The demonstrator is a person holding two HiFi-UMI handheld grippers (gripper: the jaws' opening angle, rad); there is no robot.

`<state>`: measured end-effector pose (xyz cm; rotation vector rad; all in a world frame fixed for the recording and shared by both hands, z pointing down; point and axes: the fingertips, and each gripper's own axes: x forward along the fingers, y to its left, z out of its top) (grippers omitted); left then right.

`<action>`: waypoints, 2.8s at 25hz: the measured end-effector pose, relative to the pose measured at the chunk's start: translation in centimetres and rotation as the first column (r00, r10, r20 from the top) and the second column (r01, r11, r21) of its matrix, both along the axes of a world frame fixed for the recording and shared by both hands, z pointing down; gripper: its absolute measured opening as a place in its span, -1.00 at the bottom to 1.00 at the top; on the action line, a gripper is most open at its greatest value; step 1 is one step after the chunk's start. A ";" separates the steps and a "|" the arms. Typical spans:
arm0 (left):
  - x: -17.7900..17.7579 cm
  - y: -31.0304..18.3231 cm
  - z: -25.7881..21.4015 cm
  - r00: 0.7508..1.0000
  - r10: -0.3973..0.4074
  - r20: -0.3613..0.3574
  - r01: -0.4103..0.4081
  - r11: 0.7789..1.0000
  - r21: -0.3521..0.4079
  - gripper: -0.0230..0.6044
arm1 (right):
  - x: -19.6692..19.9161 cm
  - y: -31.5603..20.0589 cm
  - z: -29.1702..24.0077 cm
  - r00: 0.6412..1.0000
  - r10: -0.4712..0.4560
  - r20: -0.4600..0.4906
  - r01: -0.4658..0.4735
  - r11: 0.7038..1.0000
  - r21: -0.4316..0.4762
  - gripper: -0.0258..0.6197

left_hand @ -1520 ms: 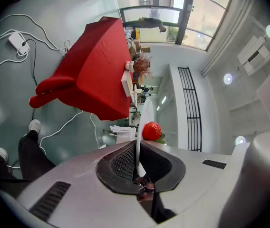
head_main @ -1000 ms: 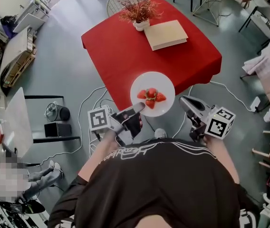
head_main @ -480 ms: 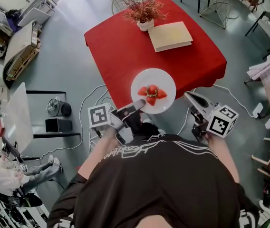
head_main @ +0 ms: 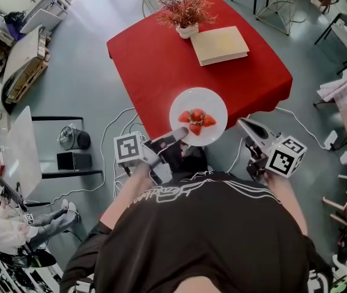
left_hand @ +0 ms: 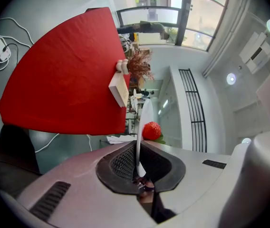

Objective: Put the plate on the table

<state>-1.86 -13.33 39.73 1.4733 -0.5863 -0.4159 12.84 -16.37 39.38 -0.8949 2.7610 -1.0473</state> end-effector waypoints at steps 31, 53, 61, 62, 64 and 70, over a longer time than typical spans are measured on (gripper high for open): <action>-3.1 -11.9 1.1 0.997 -0.049 -0.052 0.051 0.998 0.038 -0.87 | -2.5 -7.0 4.5 0.999 0.042 -0.014 -0.043 0.990 -0.134 -0.90; -4.7 -19.8 13.6 0.992 -0.089 0.093 0.100 0.987 -0.125 -0.87 | -4.3 -10.2 8.5 0.999 0.048 0.013 -0.043 0.966 -0.253 -0.90; -5.1 -19.9 16.5 0.981 -0.069 0.181 0.107 0.973 -0.204 -0.87 | -3.8 -10.1 9.2 0.998 0.052 0.019 -0.045 0.960 -0.278 -0.90; -5.2 -20.0 16.7 0.979 -0.065 0.193 0.106 0.973 -0.206 -0.87 | -3.6 -10.2 9.1 0.998 0.055 0.021 -0.047 0.959 -0.278 -0.90; -5.3 -20.0 17.0 0.975 -0.059 0.215 0.106 0.971 -0.214 -0.87 | -3.3 -10.3 9.0 0.998 0.062 0.028 -0.052 0.958 -0.280 -0.90; -5.4 -19.9 17.8 0.971 -0.059 0.234 0.118 0.962 -0.245 -0.86 | -3.0 -10.6 8.7 0.990 0.098 0.099 -0.063 0.947 -0.314 -0.90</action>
